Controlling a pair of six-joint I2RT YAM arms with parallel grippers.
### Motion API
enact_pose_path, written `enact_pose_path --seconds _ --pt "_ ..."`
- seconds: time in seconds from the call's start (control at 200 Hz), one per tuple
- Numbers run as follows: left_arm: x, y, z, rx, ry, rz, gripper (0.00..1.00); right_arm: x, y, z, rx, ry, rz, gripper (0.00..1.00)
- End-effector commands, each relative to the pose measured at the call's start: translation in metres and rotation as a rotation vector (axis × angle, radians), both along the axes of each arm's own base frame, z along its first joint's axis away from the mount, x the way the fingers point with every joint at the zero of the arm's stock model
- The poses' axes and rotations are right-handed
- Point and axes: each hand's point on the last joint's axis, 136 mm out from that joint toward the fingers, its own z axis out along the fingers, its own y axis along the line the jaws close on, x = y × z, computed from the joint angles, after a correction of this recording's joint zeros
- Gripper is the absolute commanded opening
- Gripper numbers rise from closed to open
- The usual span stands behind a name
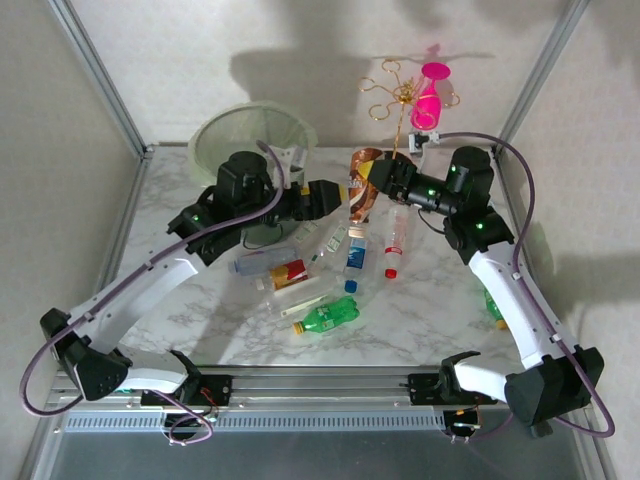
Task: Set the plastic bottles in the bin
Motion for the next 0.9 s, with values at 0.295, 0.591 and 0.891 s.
enact_pose_path --seconds 0.295,0.591,0.891 --pt "-0.025 -0.036 0.056 -0.201 -0.131 -0.162 0.66 -0.034 0.007 0.047 0.119 -0.075 0.156 0.51" --pt "-0.017 -0.036 0.061 -0.193 -0.152 -0.119 0.67 -0.047 0.009 0.056 0.162 -0.085 0.194 0.5" --pt "-0.017 -0.034 0.063 -0.181 -0.162 -0.113 0.65 -0.061 0.017 0.057 0.155 -0.087 0.236 0.49"
